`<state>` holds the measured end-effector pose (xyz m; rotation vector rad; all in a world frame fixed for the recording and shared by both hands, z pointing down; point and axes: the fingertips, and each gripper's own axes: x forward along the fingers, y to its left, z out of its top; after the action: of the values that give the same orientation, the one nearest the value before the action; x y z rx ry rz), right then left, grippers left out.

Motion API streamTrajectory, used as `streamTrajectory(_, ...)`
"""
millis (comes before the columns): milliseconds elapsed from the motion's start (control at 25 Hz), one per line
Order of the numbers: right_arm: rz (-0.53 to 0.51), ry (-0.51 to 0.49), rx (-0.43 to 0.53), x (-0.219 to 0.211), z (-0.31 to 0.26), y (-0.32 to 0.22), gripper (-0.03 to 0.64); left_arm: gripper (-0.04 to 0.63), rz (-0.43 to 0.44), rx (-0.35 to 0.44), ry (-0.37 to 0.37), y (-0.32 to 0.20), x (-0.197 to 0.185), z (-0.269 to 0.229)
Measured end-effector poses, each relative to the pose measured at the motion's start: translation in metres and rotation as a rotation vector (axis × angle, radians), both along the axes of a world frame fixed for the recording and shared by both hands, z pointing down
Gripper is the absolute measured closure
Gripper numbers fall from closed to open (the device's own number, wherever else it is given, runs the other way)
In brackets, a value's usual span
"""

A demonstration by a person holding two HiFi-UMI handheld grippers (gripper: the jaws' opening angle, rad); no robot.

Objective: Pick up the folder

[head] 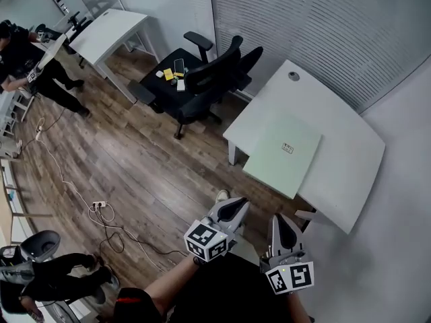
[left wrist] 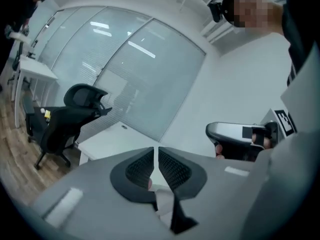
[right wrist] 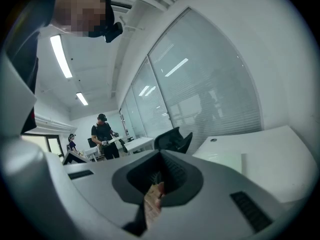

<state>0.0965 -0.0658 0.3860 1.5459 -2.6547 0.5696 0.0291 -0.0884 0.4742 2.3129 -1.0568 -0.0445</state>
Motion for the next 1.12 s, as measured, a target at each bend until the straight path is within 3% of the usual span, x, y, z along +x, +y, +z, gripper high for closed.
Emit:
streamTrajectory(120,0.020,0.024,-0.009,0.002,0.010,-0.010,0.615,0.568,-0.022,-0.114,0.115,-0.019,-0.006,0.030)
streamTrajectory(200,0.018,0.037,-0.006,0.001,0.018,-0.019,0.615,0.513,-0.041,-0.166,0.168,-0.032,-0.012,0.049)
streamTrajectory(520,0.047,0.040,-0.059,-0.001,0.042,-0.058,0.615,0.348,-0.100,-0.388,0.259,-0.080,-0.026,0.123)
streamTrajectory(800,0.072,0.054,-0.098,-0.002,0.049,-0.080,0.615,0.301,-0.090,-0.577,0.365,-0.099,-0.020,0.183)
streamTrajectory(1120,0.166,0.051,-0.168,0.013,0.069,-0.099,0.615,0.233,-0.017,-0.713,0.521,-0.118,0.005,0.226)
